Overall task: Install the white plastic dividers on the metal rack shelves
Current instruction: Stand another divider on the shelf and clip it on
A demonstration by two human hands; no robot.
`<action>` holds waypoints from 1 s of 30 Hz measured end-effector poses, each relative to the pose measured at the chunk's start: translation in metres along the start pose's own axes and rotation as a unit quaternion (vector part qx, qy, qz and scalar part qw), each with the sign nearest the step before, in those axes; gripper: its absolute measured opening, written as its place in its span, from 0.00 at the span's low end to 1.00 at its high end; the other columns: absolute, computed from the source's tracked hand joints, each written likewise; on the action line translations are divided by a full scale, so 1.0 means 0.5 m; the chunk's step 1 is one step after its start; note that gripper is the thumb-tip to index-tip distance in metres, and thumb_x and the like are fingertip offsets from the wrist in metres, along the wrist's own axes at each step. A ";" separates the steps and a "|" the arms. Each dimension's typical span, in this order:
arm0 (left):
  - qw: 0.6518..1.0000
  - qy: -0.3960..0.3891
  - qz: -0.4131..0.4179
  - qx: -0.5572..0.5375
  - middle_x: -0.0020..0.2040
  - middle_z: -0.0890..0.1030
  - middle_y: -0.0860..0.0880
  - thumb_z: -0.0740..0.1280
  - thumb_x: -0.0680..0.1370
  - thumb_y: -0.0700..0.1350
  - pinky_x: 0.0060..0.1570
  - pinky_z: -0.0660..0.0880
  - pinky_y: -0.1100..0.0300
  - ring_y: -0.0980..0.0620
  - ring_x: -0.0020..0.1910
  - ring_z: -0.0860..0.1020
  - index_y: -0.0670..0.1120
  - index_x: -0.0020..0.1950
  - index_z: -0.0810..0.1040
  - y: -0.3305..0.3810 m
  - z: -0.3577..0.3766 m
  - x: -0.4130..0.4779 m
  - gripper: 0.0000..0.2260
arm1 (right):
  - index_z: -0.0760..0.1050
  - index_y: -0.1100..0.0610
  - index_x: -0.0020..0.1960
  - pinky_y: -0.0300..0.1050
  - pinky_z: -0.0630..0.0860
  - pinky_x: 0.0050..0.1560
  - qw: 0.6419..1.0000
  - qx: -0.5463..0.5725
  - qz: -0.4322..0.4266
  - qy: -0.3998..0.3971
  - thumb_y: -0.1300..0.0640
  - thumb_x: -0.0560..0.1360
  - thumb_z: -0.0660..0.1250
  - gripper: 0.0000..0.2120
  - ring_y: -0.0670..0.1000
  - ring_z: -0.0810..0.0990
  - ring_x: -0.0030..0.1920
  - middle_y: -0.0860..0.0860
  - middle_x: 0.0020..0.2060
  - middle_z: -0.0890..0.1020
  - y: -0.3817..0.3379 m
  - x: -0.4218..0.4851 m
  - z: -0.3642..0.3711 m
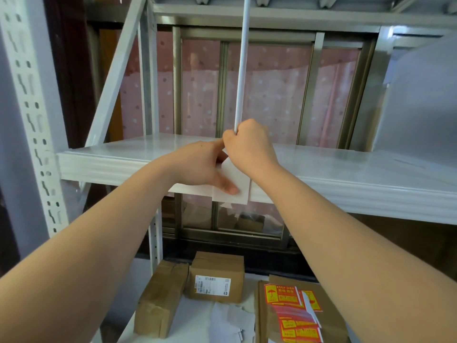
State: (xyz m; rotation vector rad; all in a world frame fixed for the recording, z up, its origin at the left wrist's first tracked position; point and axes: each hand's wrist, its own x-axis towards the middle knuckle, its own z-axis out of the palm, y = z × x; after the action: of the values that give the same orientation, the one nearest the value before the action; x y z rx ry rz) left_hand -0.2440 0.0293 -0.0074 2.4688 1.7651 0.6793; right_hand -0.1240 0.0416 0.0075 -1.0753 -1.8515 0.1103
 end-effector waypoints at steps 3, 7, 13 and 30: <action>1.000 0.004 0.002 -0.006 0.62 0.77 0.54 0.77 0.65 0.57 0.55 0.68 0.59 0.54 0.52 0.73 0.53 0.69 0.65 0.000 0.001 0.001 0.37 | 0.57 0.58 0.27 0.43 0.62 0.25 0.999 0.017 0.025 -0.013 0.63 0.73 0.59 0.19 0.51 0.61 0.25 0.52 0.24 0.62 -0.006 0.004 -0.006; 1.000 0.030 0.006 0.006 0.62 0.77 0.54 0.76 0.65 0.58 0.55 0.70 0.58 0.52 0.54 0.74 0.53 0.69 0.64 0.002 0.005 -0.004 0.38 | 0.56 0.56 0.27 0.44 0.63 0.26 0.997 0.056 0.048 -0.010 0.65 0.70 0.60 0.17 0.52 0.59 0.25 0.51 0.23 0.60 -0.005 0.003 -0.005; 1.000 0.027 -0.005 0.005 0.60 0.77 0.54 0.76 0.65 0.57 0.55 0.70 0.58 0.53 0.52 0.74 0.53 0.68 0.65 0.006 0.006 -0.008 0.36 | 0.60 0.58 0.27 0.46 0.67 0.31 0.995 0.080 0.056 0.001 0.63 0.70 0.62 0.16 0.54 0.65 0.28 0.56 0.26 0.67 0.007 -0.007 0.008; 0.999 0.014 -0.035 0.014 0.67 0.73 0.51 0.75 0.67 0.57 0.56 0.68 0.60 0.50 0.60 0.73 0.49 0.72 0.63 0.020 0.010 -0.013 0.38 | 0.53 0.50 0.74 0.44 0.73 0.39 0.956 0.185 0.152 -0.171 0.62 0.69 0.61 0.36 0.52 0.74 0.54 0.45 0.48 0.71 0.011 0.001 -0.017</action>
State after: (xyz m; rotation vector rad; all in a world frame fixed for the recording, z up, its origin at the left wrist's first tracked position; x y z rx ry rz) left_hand -0.2347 0.0210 -0.0114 2.4134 1.8730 0.6914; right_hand -0.1143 0.0425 0.0098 -1.1109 -1.8488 0.8390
